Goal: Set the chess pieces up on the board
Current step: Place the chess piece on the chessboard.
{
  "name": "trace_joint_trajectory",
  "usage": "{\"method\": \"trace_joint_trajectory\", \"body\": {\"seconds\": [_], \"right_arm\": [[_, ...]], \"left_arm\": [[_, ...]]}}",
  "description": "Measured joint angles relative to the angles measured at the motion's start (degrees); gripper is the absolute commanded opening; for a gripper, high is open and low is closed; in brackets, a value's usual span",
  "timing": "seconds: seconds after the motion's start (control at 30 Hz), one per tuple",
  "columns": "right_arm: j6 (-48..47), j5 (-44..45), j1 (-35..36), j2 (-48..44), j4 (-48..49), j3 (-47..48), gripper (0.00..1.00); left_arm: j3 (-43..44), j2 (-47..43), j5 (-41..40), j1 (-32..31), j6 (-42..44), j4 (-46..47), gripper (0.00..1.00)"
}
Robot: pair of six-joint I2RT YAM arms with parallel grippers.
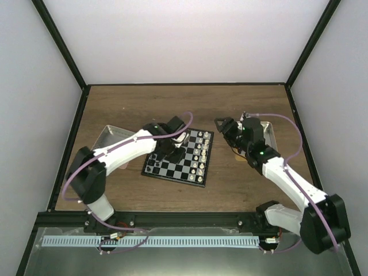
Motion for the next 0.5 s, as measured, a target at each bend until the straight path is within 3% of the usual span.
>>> {"method": "trace_joint_trajectory", "body": {"seconds": [0.23,0.5], "right_arm": [[-5.4,11.7,0.0,-8.2,-6.7,-2.3,0.71],[-7.8,16.9,0.0,-10.3,-9.1,-3.0,0.71]], "left_arm": [[8.2,11.5,-3.5,0.0,4.9,-12.7,0.04],[12.7,15.0,-4.7,0.0,7.1,-18.6,0.09]]}}
